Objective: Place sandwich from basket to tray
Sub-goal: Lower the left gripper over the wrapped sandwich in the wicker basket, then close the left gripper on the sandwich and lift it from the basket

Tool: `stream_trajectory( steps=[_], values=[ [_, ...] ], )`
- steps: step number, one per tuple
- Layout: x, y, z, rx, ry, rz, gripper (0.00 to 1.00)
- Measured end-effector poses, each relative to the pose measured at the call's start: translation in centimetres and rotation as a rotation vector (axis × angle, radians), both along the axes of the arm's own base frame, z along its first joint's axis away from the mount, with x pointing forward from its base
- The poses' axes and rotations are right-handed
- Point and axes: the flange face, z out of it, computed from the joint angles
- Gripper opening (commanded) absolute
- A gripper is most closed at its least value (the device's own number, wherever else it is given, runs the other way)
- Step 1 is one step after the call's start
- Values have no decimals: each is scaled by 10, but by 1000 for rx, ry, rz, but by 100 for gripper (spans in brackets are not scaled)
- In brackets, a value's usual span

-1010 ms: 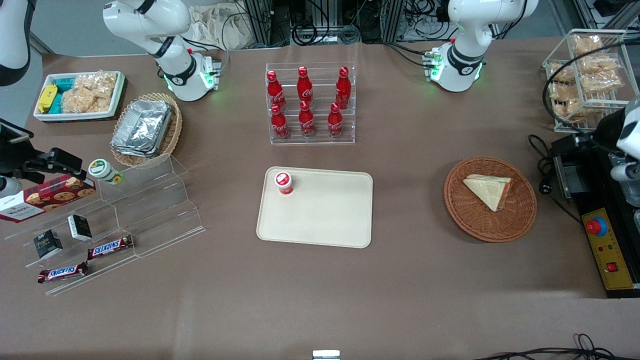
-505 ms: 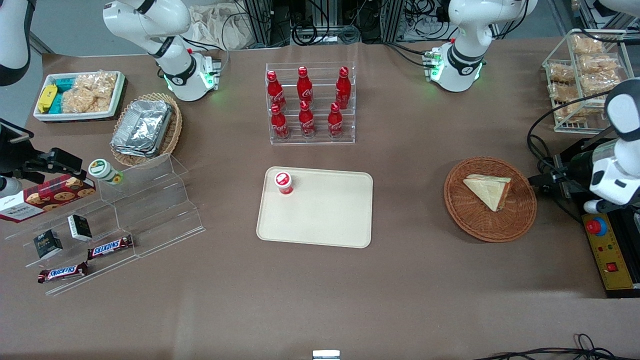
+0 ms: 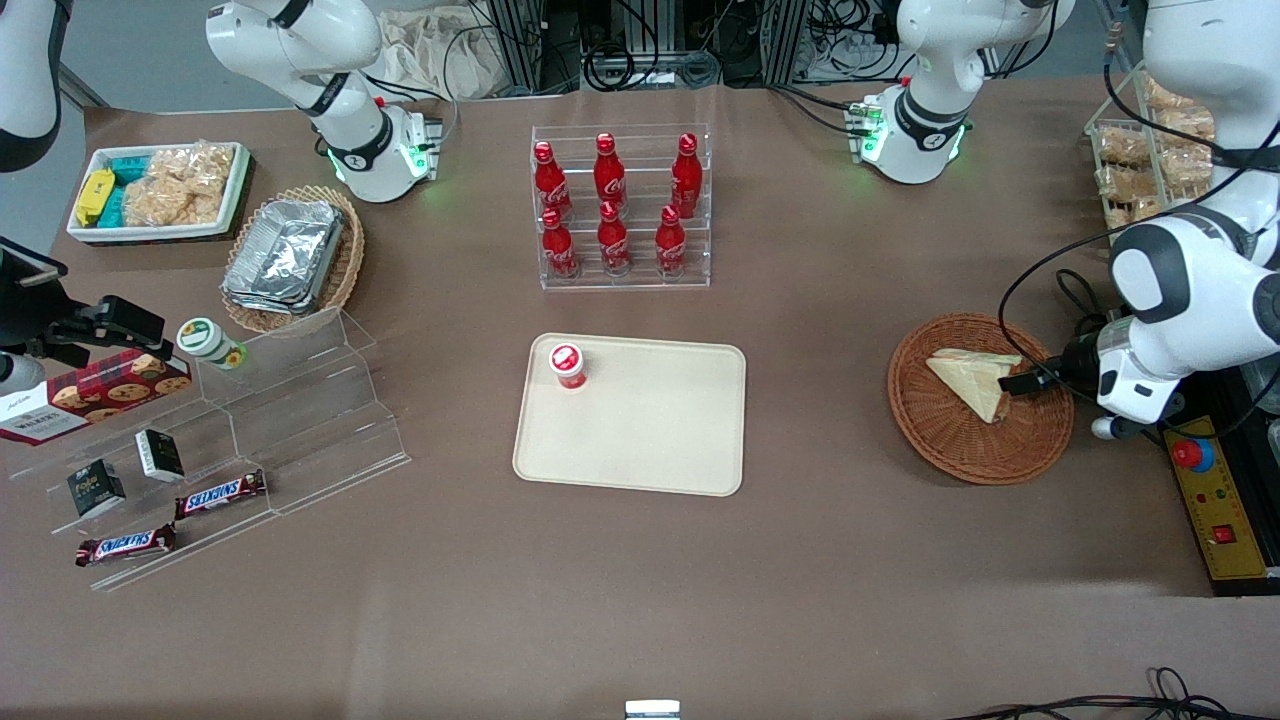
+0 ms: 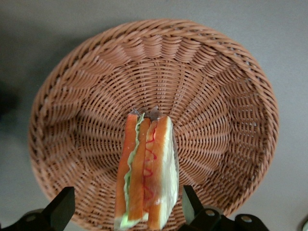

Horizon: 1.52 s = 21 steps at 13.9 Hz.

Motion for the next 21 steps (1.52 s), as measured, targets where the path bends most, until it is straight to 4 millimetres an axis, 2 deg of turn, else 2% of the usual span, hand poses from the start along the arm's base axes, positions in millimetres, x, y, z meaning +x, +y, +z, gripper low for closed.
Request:
stream_trajectory(
  steps=[2,3,5,8,10,12,14,16,19,21],
  values=[
    [-5,-2,-16,1,-7,12,100],
    [-8,-4,-22,3,-7,13,94],
    [-11,-5,-32,3,3,14,67],
    [-11,-6,-34,-12,5,33,29],
    [-9,-7,-33,-14,2,44,16],
    [-2,-12,-24,-11,-13,59,13],
    [14,-29,-2,-8,-53,44,10],
    [33,-50,36,-4,-91,2,10],
    [49,-60,113,37,-101,-92,10],
    [52,-72,169,52,-94,-147,10]
  ],
)
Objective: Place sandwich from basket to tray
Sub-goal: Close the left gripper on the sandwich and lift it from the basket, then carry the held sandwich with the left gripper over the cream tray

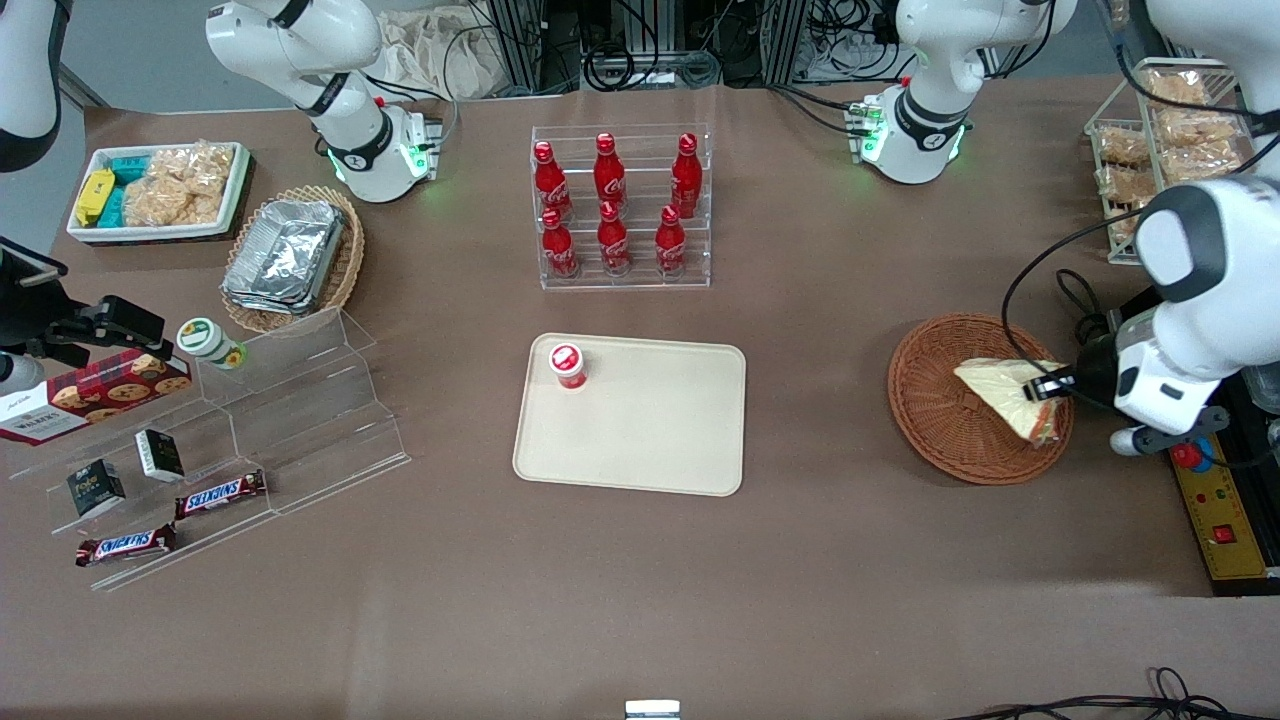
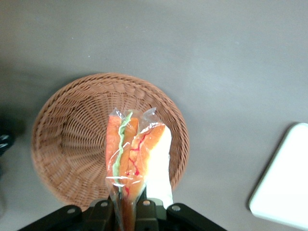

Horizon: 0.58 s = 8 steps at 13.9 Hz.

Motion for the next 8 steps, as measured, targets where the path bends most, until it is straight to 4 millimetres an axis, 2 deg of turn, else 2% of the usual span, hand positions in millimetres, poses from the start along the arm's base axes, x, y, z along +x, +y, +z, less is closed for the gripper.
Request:
stream_trajectory(
  steps=[3,6,8],
  values=[
    [-10,-42,64,44,45,-75,11],
    [-26,-114,113,111,77,-130,11],
    [-42,-176,124,153,67,-145,11]
  ],
)
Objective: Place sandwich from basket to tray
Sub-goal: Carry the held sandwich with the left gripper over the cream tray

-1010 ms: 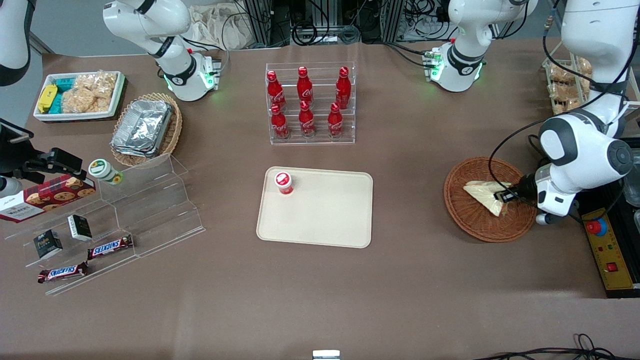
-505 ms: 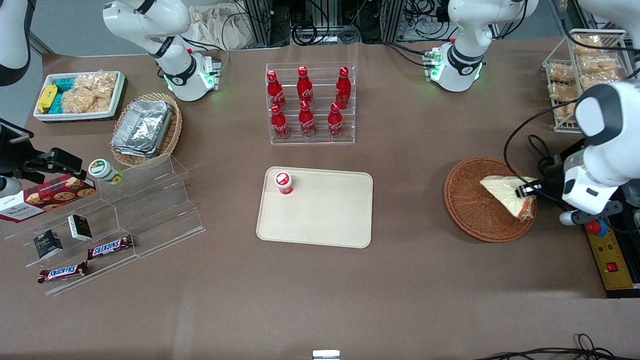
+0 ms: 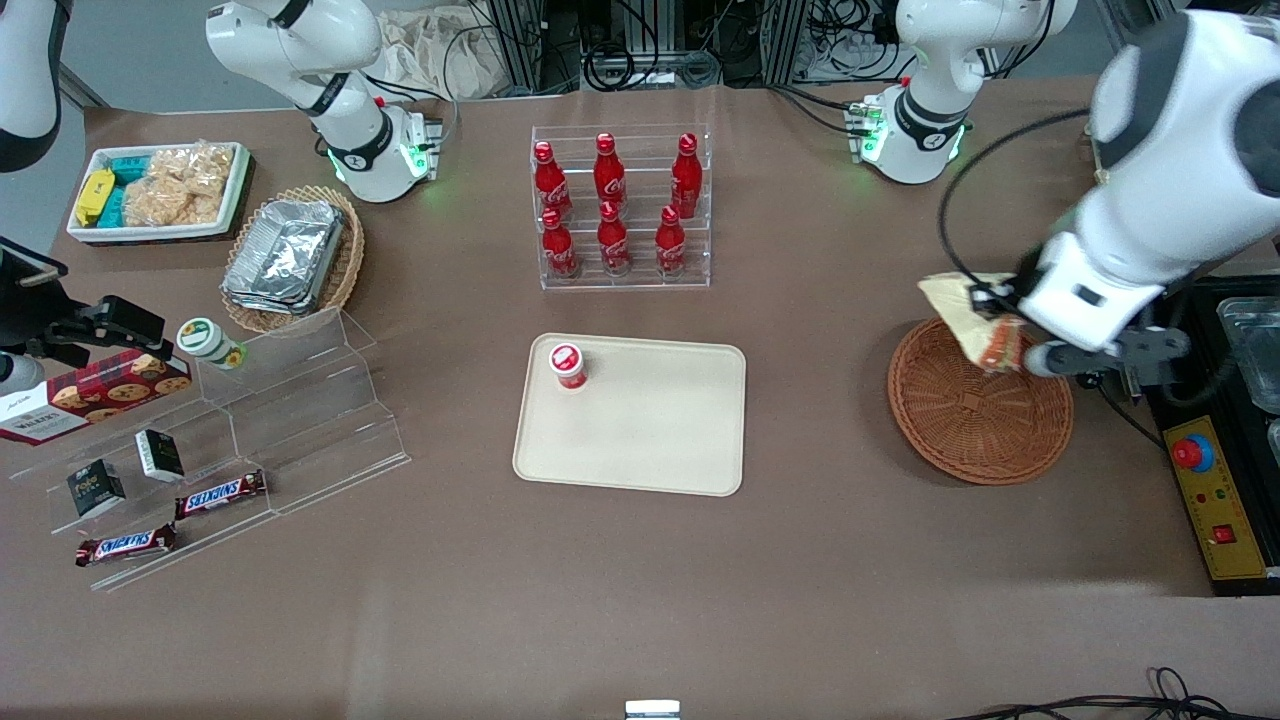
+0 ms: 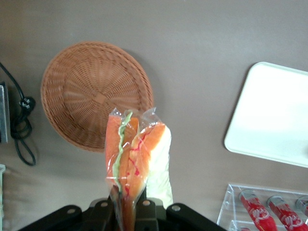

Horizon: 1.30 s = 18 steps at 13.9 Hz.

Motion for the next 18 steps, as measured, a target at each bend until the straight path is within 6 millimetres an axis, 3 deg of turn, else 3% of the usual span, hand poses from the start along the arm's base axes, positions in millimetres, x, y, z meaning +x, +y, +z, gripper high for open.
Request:
stream_trajectory(
  steps=[2,4,6,8,12,15,18],
  values=[
    [-21,-65,-7,36,-3,-13,10],
    [-37,-123,-34,95,5,-31,11],
    [-41,-173,-80,133,2,-49,15],
    [-35,-209,-136,139,-5,-69,15],
    [-7,-239,-233,95,-32,-69,15],
    [15,-244,-267,58,-56,-67,16],
    [20,-260,-293,65,-72,-58,21]
  ],
)
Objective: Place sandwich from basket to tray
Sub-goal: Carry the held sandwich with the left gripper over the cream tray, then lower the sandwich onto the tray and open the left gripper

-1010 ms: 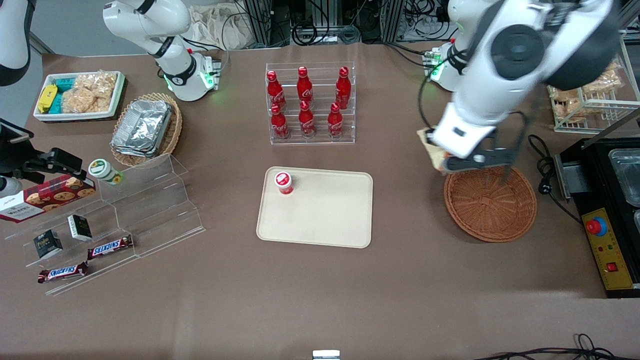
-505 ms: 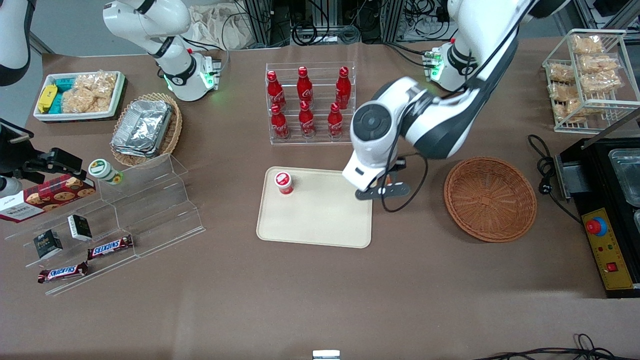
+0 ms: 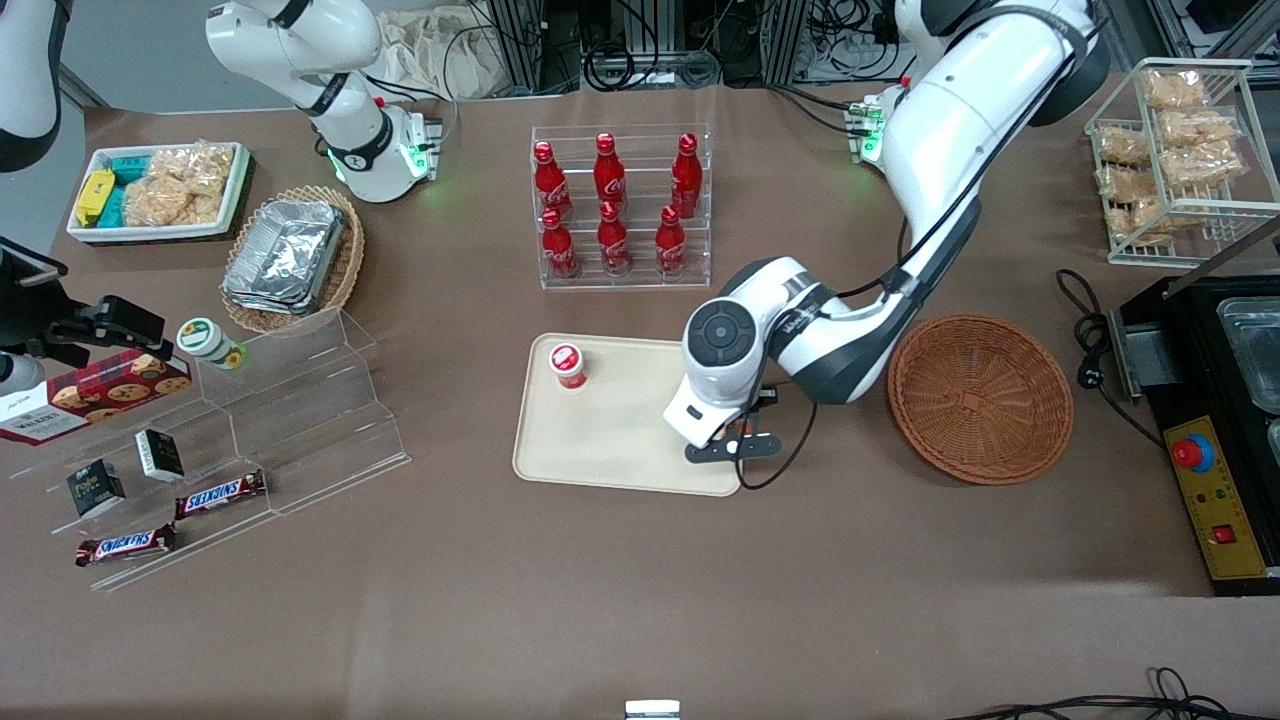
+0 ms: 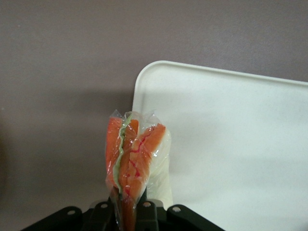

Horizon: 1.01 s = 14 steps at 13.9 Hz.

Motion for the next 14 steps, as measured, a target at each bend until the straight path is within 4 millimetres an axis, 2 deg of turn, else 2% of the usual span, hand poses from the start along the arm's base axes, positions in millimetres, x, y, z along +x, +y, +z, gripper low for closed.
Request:
stream_trajectory(
  steps=[2,5,7,9,11,13,14],
  values=[
    [-1,-10,-12,-3,4,5,31],
    [0,-12,-13,-7,3,12,72],
    [1,-12,-12,-9,0,21,84],
    [2,-13,-9,-12,-8,57,94],
    [10,-13,4,-28,-32,107,98],
    [23,-6,33,-37,-62,155,100],
    [30,5,54,-32,-72,181,100]
  ],
)
